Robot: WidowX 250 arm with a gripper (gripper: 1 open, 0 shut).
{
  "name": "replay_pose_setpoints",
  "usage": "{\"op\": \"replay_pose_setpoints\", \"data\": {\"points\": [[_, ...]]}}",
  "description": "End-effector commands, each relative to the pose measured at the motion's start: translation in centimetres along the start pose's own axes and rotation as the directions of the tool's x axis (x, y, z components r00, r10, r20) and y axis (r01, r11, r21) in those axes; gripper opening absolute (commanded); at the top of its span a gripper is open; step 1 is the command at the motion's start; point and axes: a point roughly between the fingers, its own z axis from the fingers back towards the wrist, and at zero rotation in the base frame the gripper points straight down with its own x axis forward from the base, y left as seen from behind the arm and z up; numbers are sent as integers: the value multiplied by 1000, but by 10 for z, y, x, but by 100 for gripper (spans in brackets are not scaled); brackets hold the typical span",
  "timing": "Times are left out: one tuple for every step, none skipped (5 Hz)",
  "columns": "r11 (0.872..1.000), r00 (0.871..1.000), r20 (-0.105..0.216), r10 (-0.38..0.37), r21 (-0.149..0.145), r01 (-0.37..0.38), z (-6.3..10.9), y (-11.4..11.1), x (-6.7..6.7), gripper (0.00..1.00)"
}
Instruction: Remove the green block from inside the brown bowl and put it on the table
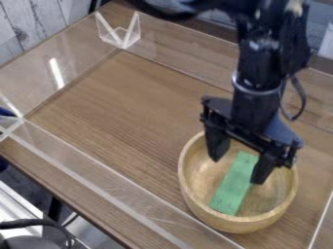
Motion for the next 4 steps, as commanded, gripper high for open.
{"op": "replay_pose_setpoints", "data": {"points": [[1000, 1000, 22, -11, -6, 11, -7, -4, 6, 100], [1000, 1000, 9, -15, -1, 15, -20, -5, 6, 100], [1000, 1000, -1, -14, 0, 14, -31, -6, 7, 100], [1000, 1000, -4, -10, 0, 10, -34, -5, 7, 0]]}}
